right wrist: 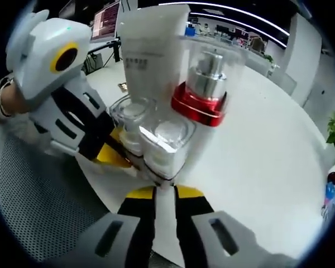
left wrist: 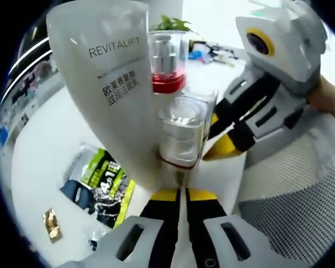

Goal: Arrange the skincare products in the storage area until every visible bottle or jar stands upright without overlapping.

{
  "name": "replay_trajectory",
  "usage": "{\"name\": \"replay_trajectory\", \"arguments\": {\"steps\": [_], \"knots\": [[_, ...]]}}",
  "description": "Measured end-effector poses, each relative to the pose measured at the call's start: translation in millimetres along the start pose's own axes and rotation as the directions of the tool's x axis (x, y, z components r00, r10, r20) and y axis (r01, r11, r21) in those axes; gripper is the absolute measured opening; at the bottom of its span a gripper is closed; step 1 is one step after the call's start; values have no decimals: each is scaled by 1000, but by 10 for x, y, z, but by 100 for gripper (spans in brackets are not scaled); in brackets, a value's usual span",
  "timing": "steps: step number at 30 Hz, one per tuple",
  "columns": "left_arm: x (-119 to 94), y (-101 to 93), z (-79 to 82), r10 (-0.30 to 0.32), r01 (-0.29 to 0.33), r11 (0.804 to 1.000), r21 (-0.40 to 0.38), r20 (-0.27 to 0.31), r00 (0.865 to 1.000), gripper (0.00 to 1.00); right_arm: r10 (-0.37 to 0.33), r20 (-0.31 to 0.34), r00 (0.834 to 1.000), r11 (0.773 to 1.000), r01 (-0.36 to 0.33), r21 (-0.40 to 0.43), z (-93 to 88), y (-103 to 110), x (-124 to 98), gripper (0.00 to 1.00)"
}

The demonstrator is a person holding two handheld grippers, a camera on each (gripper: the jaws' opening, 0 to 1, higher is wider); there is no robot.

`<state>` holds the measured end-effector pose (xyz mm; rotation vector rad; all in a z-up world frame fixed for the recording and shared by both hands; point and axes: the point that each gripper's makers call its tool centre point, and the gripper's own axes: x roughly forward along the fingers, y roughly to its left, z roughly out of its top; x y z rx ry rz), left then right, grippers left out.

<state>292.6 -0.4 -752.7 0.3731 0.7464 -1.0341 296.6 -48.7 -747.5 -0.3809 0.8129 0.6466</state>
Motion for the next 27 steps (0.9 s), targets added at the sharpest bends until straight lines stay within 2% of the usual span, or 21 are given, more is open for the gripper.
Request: {"name": "replay_trajectory", "arguments": {"steps": [14, 24, 27], "knots": [[-5, -4, -17, -2, 2, 1000, 20, -6, 1000, 0, 2, -6, 1000, 1000, -2, 10, -10, 6, 5, 13], [-135, 101, 29, 22, -23, 999, 24, 12, 1000, 1, -24, 23, 999, 1000, 24, 9, 38, -21, -50, 20], [-215, 164, 56, 41, -42, 999, 14, 33, 999, 1, -37, 24, 999, 999, 37, 12, 36, -37, -79, 24]]}}
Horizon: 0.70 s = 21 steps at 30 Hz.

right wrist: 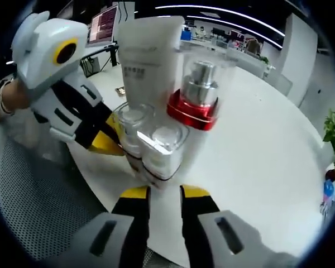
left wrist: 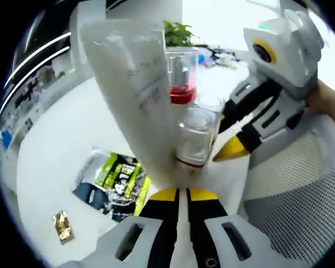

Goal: Arrange the skincare products in the storage area until every visible bottle or jar stands upright without overlapping.

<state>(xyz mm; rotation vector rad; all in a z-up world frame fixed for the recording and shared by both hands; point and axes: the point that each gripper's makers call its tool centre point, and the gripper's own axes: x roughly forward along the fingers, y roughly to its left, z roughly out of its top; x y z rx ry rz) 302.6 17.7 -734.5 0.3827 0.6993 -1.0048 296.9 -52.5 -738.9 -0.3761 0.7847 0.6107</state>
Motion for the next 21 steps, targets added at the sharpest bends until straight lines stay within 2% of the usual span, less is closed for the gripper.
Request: {"name": "replay_trajectory", "arguments": {"steps": [3, 5, 9, 14, 21], "knots": [[-76, 46, 0, 14, -13, 1000, -4, 11, 1000, 3, -7, 11, 1000, 1000, 7, 13, 19, -8, -34, 29], [-124, 77, 1, 22, -22, 1000, -9, 19, 1000, 4, -11, 42, 999, 999, 9, 45, 75, -14, -59, 33], [-207, 153, 2, 44, -43, 998, -45, 36, 998, 4, -26, 54, 998, 998, 23, 57, 99, -20, -96, 43], [-304, 197, 22, 56, -52, 997, -64, 56, 997, 21, -38, 73, 997, 998, 34, 55, 127, 0, -163, 52], [-460, 278, -52, 97, -93, 993, -65, 51, 994, 39, -63, 89, 994, 996, 58, 60, 171, -12, -261, 64]]}}
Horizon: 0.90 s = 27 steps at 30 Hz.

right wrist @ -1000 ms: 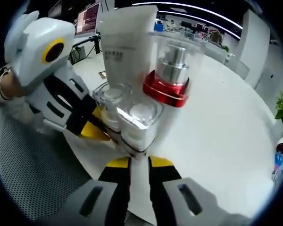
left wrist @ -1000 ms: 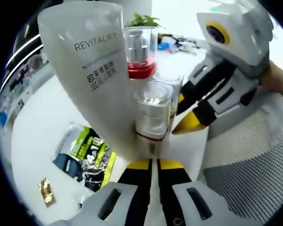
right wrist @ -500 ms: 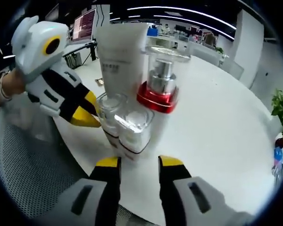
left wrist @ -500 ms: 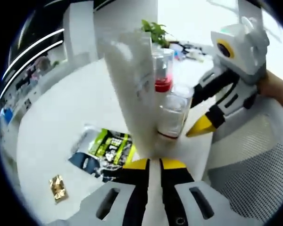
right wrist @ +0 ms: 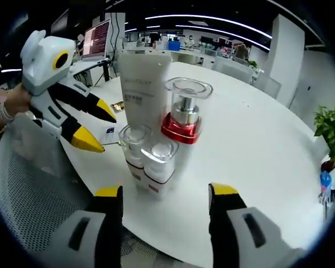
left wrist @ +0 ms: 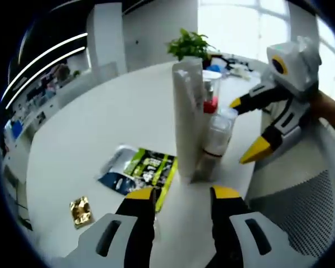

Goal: Arrange the skincare products in the storage area until every visible bottle or jar stands upright without overlapping.

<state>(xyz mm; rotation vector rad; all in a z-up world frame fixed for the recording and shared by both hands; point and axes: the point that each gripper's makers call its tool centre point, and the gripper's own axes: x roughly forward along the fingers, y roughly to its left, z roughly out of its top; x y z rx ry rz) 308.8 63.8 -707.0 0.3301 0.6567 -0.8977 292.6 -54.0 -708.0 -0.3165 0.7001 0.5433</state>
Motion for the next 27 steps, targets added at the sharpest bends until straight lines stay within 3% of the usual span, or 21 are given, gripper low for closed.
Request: {"name": "replay_trajectory", "arguments": {"steps": [4, 7, 13, 18, 27], "knots": [[-123, 42, 5, 8, -8, 1000, 12, 22, 1000, 45, 2, 21, 1000, 1000, -3, 20, 50, 11, -43, 71], [-211, 105, 1, 34, -34, 999, 40, 16, 999, 45, 3, 79, 997, 1000, -3, -5, 160, 25, -68, 72], [-385, 190, 16, 54, -55, 998, 22, 31, 998, 60, 3, 93, 996, 999, 0, -34, 237, 90, -104, 80], [-531, 271, 23, 94, -96, 995, 27, 62, 994, 65, 14, 125, 992, 1000, -16, 11, 313, 95, -148, 84], [-687, 363, -99, 123, -122, 992, -21, 52, 991, 77, 28, 181, 983, 998, -37, 44, 461, 135, -240, 92]]}}
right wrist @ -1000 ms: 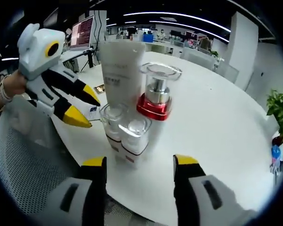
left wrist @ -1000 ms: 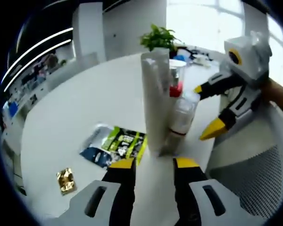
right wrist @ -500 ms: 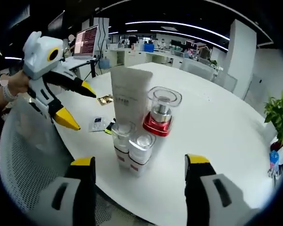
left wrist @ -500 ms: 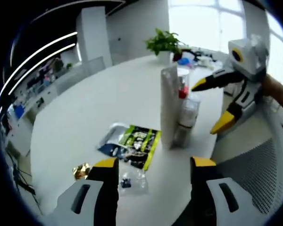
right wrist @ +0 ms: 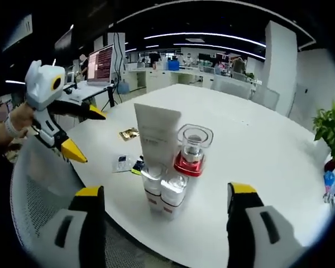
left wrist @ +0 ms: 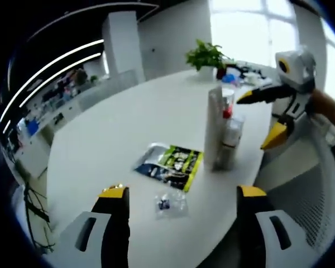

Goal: Arrange the skincare products in the storage area until every visible bottle or jar stands upright without overlapping.

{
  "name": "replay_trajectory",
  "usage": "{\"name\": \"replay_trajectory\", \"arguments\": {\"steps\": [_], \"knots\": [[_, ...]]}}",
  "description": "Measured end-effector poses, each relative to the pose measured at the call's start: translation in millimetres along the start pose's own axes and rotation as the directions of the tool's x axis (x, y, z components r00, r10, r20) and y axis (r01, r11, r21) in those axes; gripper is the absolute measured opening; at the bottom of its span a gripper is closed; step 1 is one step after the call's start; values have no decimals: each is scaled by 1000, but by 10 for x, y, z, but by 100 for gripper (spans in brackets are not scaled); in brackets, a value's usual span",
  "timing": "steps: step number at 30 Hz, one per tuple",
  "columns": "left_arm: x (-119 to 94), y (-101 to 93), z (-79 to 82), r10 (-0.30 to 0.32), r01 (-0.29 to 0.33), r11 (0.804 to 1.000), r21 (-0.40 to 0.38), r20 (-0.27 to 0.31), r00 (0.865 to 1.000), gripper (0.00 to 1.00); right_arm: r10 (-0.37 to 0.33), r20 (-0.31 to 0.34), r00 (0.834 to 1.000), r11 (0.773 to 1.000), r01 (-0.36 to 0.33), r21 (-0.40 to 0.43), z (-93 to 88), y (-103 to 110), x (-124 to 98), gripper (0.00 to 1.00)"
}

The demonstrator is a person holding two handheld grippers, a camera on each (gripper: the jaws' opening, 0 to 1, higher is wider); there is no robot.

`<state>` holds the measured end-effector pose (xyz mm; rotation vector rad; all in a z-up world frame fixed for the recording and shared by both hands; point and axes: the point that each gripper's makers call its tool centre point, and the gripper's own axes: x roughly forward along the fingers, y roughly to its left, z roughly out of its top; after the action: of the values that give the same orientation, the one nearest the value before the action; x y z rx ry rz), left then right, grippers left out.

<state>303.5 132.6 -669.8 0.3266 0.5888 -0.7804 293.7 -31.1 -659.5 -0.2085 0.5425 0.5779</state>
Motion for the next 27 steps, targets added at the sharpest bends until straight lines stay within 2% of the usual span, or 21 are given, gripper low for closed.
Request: {"name": "replay_trajectory", "arguments": {"steps": [6, 9, 16, 22, 27], "knots": [[-111, 15, -22, 17, -16, 999, -29, 12, 1000, 84, 18, 27, 999, 1000, -18, 5, 75, 50, -19, 99], [-167, 9, -18, 27, -26, 1000, -15, 36, 999, 85, 25, 42, 999, 1000, -24, -12, 118, 79, -42, 99], [-277, -20, -34, 45, -43, 999, -29, 45, 998, 89, 41, 49, 998, 999, -41, -7, 118, 117, -88, 99], [-318, -68, -65, 44, -42, 998, -40, 37, 998, 91, 49, 42, 998, 999, -48, -24, 101, 124, -145, 99], [-332, -145, -72, 20, -20, 999, -30, 20, 1000, 96, 56, 46, 997, 998, -55, -27, 93, 143, -202, 99]]}}
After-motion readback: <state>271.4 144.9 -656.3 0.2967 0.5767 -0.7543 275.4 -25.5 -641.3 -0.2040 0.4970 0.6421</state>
